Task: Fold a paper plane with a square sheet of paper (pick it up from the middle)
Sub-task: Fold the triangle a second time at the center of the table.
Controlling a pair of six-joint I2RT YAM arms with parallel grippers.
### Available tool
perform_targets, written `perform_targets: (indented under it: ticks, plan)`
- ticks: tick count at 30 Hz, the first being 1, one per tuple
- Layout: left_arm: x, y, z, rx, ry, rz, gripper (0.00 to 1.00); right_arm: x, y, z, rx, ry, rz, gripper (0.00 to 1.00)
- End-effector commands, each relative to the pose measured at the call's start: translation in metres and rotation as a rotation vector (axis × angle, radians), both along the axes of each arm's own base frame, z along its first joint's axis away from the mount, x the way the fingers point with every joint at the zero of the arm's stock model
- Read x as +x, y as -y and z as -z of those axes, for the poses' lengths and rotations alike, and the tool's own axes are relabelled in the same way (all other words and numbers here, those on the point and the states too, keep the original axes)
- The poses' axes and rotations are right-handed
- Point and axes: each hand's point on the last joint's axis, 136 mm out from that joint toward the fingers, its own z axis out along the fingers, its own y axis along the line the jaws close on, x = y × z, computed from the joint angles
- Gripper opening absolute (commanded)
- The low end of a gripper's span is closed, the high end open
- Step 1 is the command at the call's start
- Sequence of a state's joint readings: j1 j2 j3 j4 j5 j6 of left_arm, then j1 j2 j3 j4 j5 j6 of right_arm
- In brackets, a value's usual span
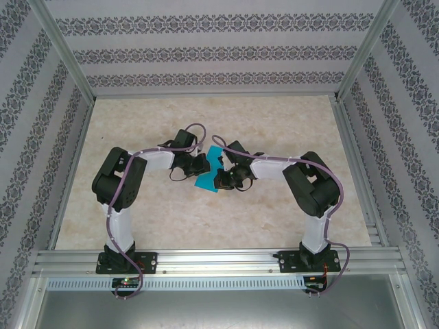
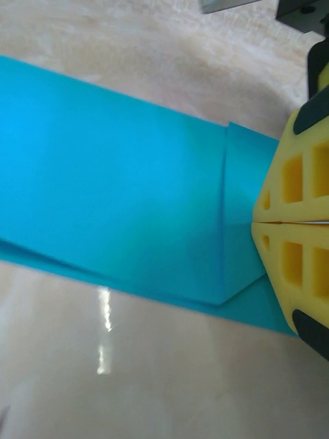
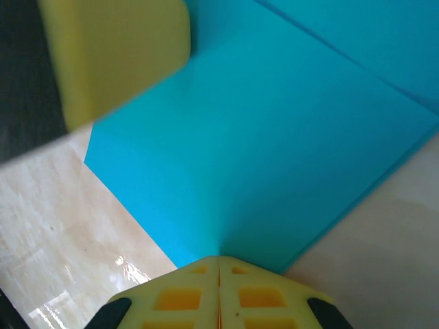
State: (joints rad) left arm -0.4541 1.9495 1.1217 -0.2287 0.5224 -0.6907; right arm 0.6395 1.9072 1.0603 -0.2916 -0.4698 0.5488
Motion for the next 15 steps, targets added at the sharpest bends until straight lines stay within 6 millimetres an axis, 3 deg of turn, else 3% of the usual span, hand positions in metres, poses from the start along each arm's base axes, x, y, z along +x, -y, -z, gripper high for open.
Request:
perform_targets:
  ticks: [1,9,15]
  plan:
    - [-0.017,0.015,-0.023,-0.041,-0.009,0.016,0.08,-0.01,0.021,0.027,-0.125,-0.047,0.009,0.08]
    - [-0.037,0.018,-0.003,-0.013,-0.068,0.005,0.03,-0.009,0.02,0.029,-0.13,-0.054,0.006,0.08]
    - [-0.041,0.013,0.013,0.023,-0.087,0.002,0.03,-0.013,0.022,0.031,-0.143,-0.065,-0.002,0.08]
